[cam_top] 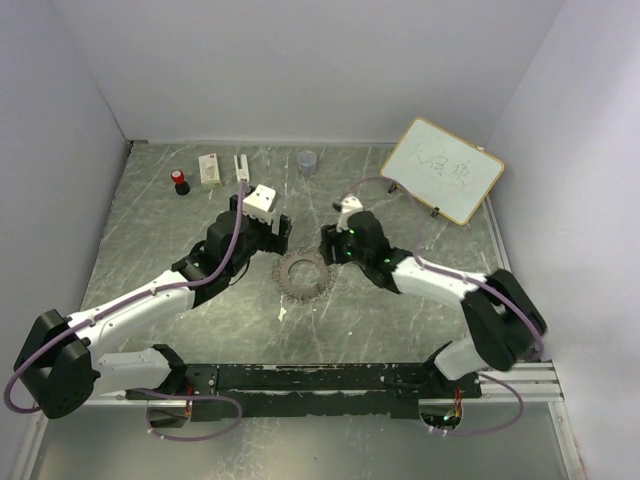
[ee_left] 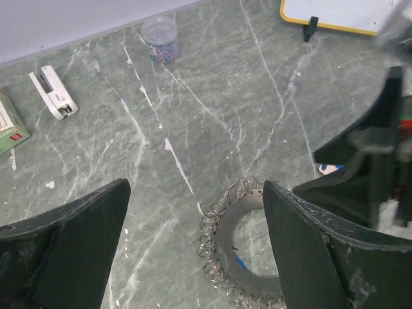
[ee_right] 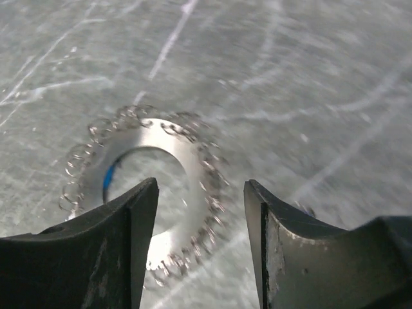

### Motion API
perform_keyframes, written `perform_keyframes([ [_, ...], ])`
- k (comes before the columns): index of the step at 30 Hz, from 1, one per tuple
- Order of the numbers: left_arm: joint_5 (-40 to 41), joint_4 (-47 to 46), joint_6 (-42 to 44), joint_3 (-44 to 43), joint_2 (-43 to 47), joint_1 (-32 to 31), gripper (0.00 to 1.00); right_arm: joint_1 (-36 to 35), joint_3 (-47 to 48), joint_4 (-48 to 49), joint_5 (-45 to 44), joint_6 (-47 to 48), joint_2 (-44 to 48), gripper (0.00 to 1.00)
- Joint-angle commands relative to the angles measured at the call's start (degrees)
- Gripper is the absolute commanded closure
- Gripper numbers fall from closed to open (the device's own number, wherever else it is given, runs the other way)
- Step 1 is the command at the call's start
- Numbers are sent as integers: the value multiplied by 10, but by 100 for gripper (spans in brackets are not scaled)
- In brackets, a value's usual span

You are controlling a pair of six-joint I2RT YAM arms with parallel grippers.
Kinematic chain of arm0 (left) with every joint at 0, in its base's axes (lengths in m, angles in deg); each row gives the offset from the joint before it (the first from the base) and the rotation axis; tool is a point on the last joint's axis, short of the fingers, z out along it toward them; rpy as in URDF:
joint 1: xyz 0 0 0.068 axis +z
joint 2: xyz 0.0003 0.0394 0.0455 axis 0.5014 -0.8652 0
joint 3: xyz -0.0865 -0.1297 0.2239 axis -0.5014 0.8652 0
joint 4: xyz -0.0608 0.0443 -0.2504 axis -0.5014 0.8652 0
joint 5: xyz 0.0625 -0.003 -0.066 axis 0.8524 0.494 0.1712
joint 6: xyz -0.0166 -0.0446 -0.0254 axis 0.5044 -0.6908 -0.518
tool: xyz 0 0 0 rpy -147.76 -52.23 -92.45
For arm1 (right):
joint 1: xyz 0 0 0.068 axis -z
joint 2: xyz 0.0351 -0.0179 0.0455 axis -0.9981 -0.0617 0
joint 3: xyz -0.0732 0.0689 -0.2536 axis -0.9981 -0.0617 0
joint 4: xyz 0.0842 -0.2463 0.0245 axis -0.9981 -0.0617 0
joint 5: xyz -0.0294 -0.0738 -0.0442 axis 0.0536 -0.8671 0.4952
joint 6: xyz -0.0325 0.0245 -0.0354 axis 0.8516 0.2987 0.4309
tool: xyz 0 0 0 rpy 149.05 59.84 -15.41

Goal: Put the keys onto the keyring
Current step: Pick up the keyring from the center of the board.

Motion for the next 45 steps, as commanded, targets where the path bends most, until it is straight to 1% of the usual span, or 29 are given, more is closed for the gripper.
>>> perform_keyframes([
  [1, 14, -19, -20, 7, 22, 14, 4, -23, 79, 0, 69, 47, -91, 40],
  [4, 9, -10, -31, 15, 38, 29, 3, -24, 120, -5, 87, 55, -142, 27],
  [7, 3, 0, -38, 23, 56, 41, 3, -24, 160, -29, 77, 49, -181, 20],
  [11, 4, 5, -38, 35, 74, 50, 3, -17, 203, -65, 41, 36, -214, 14],
  [14, 3, 5, -37, 40, 77, 56, 2, 5, 207, -61, 84, 15, -227, 15],
  [17, 1, 5, -37, 41, 74, 59, 2, 10, 203, -51, 97, 5, -233, 20],
  [21, -5, 1, -38, 41, 69, 60, 3, 10, 209, -54, 115, -4, -250, 32],
  [27, -8, 0, -39, 41, 67, 60, 3, 11, 208, -38, 137, -25, -265, 43],
  [37, -10, -1, -39, 42, 63, 61, 3, 10, 213, -33, 145, -42, -288, 65],
  [40, -10, -1, -38, 42, 62, 61, 3, 11, 214, -32, 140, -44, -290, 74],
  [43, -10, -1, -37, 42, 63, 61, 3, 10, 215, -31, 129, -42, -289, 87],
  [45, -10, -1, -37, 42, 61, 61, 3, 10, 216, -32, 120, -39, -289, 93],
])
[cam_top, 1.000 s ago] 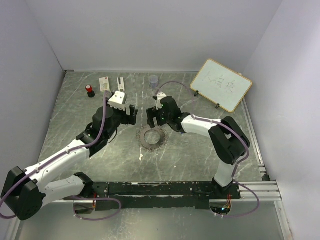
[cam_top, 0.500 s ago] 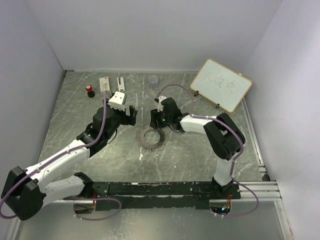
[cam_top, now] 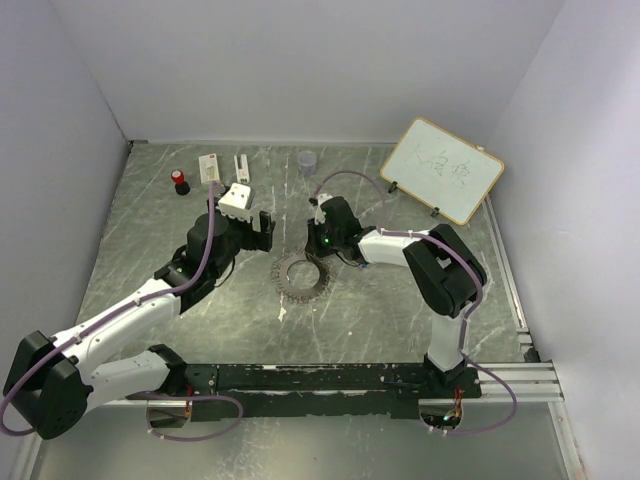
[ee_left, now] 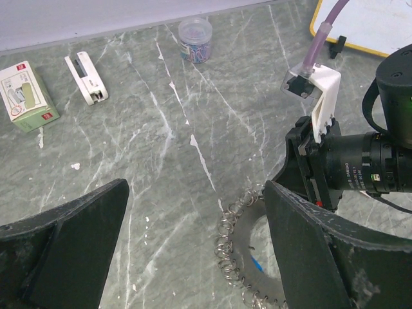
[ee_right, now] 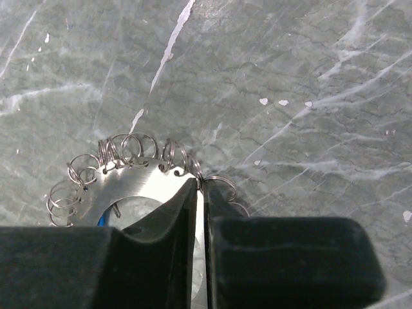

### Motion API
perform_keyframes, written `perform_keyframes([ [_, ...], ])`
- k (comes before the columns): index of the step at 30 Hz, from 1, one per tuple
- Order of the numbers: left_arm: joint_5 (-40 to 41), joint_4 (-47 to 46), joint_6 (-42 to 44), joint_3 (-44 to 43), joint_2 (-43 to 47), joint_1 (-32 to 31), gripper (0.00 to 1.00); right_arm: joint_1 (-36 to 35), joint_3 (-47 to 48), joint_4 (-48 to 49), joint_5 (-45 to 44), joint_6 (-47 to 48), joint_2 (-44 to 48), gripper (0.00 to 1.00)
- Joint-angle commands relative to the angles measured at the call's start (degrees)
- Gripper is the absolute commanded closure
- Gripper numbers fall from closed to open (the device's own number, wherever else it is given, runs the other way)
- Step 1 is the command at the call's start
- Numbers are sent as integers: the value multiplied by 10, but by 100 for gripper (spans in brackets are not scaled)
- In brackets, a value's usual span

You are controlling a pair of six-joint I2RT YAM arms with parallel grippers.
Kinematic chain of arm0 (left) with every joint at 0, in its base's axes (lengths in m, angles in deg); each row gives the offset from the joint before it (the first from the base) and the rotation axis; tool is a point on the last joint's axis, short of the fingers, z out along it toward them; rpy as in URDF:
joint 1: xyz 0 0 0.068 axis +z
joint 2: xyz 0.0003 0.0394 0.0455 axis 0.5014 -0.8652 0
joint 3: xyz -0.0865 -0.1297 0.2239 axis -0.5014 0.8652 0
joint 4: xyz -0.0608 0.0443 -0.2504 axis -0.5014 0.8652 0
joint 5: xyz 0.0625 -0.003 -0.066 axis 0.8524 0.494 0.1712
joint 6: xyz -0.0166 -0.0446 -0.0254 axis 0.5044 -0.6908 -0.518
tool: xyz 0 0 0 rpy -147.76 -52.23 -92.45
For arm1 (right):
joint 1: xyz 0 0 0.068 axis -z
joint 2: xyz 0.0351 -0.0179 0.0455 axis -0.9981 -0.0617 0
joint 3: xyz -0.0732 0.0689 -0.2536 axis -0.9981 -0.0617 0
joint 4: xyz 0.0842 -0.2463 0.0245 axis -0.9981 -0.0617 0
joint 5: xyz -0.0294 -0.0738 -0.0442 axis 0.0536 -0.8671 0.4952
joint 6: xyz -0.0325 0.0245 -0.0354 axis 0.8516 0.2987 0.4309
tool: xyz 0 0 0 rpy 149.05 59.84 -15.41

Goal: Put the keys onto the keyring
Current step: Pick up the keyring from the center of the board.

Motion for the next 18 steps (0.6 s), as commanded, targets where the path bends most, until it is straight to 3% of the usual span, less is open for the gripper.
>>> perform_keyframes([
  [1, -6, -9, -4, 4, -1, 5, 3, -1, 16, 10, -19, 2, -8, 94],
  [3, -5, -8, -4, 4, 0, 5, 3, 0, 13, 17, -24, 4, -5, 100],
  [6, -4, -6, -2, 3, 0, 5, 3, 0, 4, 28, -35, 7, 9, 100],
  [18, -20, -25, -4, 8, -2, 7, 3, -1, -173, 203, -75, 58, 223, 100],
])
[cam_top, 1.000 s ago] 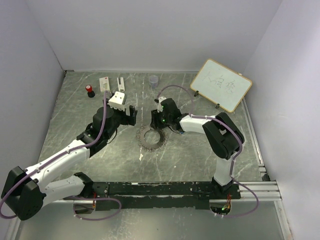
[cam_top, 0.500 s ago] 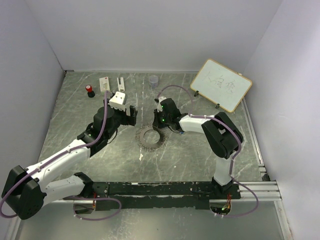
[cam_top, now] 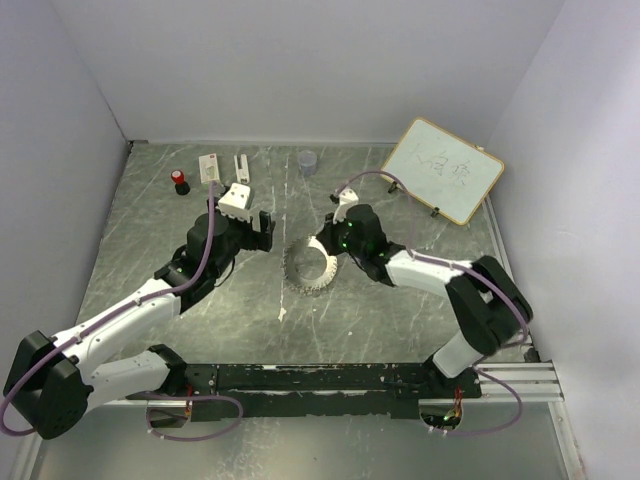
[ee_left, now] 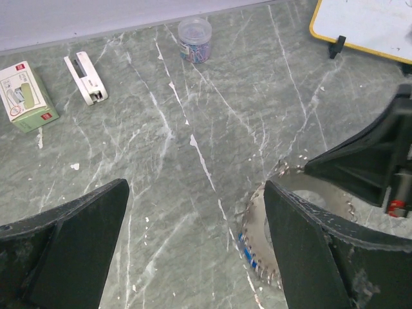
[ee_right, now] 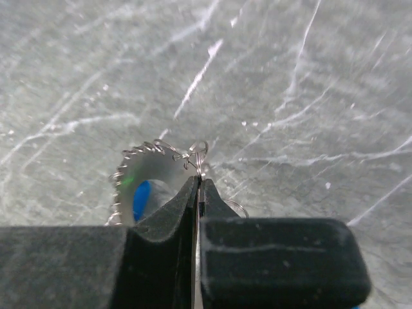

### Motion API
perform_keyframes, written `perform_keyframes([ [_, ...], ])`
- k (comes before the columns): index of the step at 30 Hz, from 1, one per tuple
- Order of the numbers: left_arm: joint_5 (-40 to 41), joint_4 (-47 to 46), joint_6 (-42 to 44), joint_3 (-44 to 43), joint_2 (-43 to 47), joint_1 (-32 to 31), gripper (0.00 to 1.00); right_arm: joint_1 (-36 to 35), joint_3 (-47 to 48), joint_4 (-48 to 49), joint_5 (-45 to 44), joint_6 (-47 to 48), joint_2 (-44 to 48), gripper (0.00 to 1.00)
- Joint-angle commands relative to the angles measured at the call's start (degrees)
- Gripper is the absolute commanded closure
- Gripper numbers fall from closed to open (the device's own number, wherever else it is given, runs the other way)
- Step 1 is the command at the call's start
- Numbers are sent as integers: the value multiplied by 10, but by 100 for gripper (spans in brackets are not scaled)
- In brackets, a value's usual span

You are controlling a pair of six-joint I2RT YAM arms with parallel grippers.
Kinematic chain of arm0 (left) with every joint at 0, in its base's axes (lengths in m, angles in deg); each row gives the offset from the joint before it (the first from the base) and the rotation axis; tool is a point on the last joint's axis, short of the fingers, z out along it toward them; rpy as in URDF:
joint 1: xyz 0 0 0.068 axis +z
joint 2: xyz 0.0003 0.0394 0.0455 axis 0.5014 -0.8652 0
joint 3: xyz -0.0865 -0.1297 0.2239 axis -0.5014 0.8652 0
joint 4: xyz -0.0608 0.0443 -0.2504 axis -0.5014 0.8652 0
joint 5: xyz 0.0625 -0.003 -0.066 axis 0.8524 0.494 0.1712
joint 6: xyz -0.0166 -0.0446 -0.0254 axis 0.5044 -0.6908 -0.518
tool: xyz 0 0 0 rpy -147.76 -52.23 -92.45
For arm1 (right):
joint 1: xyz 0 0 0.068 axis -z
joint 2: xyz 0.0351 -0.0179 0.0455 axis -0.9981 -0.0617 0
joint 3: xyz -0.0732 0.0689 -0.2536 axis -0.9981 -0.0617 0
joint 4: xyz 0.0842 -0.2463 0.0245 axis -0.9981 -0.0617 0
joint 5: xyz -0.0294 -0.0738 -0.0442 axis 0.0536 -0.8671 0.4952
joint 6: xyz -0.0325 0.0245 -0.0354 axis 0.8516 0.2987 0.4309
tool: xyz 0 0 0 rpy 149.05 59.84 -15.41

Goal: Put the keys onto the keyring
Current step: Pick up the keyring from the center of the board.

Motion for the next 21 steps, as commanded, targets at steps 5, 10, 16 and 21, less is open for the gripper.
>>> perform_keyframes([
  [5, -41, -56, 1, 25, 13, 5, 2, -1, -127, 207, 5, 74, 148, 100],
  [10, -72, -105, 12, 56, 42, 6, 1, -1, -156, 249, 28, 105, 214, 100],
  [16, -147, -155, 33, 79, 62, 6, 1, -1, -164, 276, 66, 133, 270, 100],
  [21, -197, -171, 45, 81, 62, 6, 1, 0, -171, 301, 91, 166, 298, 100],
])
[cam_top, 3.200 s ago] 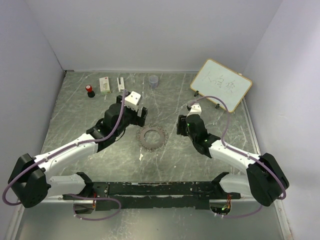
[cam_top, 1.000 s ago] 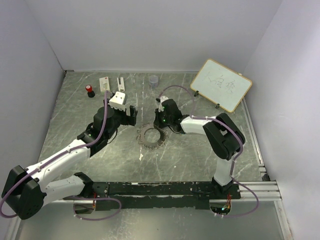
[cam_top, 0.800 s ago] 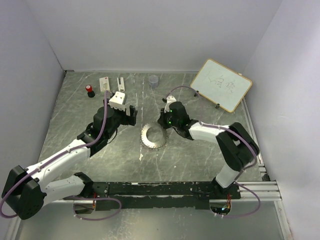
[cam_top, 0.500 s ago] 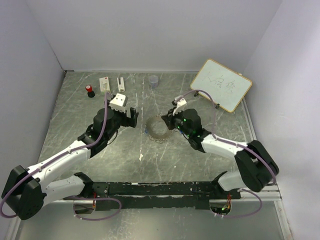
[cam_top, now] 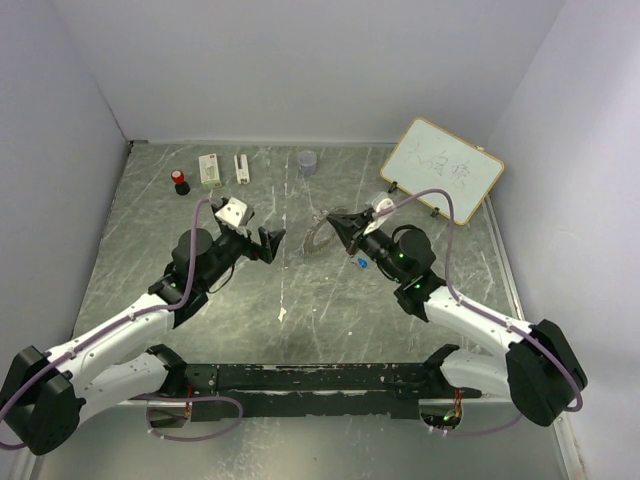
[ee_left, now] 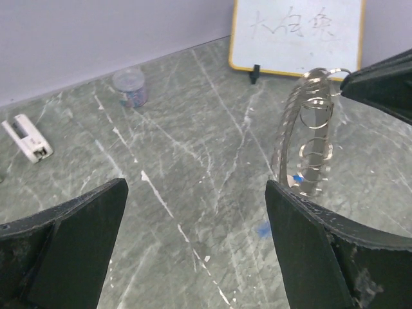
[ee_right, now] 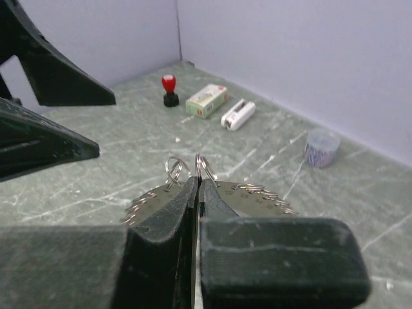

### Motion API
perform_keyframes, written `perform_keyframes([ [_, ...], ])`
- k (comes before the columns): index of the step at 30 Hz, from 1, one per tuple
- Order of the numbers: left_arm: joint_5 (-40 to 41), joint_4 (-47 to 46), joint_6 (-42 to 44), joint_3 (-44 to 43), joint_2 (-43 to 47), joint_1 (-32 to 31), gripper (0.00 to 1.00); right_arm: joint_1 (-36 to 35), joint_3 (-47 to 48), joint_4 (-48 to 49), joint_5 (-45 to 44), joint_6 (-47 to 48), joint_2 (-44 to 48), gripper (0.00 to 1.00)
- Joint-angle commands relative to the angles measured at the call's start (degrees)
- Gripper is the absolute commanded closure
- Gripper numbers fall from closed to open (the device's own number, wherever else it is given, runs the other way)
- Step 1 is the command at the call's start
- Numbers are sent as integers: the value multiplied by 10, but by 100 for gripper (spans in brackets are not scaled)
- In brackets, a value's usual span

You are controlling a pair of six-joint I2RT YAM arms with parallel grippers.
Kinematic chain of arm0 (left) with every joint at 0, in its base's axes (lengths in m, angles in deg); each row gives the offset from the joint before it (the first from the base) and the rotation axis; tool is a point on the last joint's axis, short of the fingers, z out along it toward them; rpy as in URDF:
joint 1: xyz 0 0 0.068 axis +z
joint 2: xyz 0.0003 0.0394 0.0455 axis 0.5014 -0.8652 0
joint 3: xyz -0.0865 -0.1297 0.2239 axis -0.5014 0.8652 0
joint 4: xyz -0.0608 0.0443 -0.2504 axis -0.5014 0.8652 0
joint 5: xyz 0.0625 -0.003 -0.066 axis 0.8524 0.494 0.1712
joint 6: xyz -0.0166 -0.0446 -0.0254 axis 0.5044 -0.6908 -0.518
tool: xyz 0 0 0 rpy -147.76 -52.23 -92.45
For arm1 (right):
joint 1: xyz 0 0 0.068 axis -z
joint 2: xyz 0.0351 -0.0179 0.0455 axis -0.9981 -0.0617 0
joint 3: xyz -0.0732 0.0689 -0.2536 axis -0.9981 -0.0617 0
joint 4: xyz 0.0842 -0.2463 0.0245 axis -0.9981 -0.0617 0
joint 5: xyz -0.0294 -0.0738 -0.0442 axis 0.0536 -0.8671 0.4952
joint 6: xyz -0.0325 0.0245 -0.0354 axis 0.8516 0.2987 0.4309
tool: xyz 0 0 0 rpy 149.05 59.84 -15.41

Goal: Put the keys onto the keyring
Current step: Pick up the keyring from the center of the board.

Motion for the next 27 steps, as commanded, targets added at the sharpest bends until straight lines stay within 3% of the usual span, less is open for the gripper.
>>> perform_keyframes([
  [1, -69, -48, 19, 4, 7, 4, 1, 0, -3, 54, 34, 42, 21, 100],
  [27, -119, -103, 28, 16, 42, 3, 2, 0, 21, 15, 162, 58, 62, 100],
])
